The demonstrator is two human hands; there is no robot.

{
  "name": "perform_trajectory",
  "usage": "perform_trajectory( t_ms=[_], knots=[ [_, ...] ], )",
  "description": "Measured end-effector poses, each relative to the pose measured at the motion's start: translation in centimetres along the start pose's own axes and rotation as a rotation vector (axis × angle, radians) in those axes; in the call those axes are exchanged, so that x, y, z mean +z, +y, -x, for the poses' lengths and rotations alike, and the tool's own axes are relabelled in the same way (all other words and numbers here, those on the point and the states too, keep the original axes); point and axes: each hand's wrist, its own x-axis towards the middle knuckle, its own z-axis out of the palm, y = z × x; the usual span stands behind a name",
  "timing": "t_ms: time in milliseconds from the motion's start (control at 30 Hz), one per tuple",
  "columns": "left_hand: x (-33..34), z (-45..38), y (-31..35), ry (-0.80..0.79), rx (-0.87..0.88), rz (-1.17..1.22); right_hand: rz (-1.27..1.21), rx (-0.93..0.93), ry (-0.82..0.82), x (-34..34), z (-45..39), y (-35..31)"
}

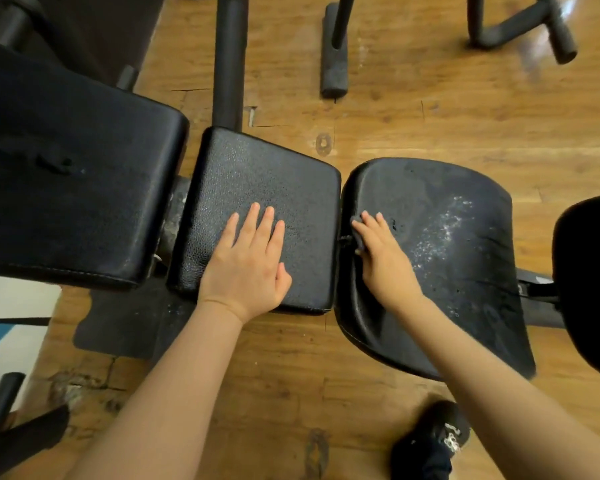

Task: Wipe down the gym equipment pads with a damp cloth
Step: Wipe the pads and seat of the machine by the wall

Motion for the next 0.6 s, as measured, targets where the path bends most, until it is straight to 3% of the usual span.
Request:
perform_trajectory(
  t_ms=[300, 600],
  knots=[
    [0.0, -0.1, 0.1, -0.007, -0.008, -0.003, 0.050, 0.108, 0.094, -1.8, -9.9, -0.2],
    [-0.2, -0.1, 0.1, -0.021, -0.014, -0.006, 0.010, 0.065, 0.061, 1.3, 0.5, -0.6]
  ],
)
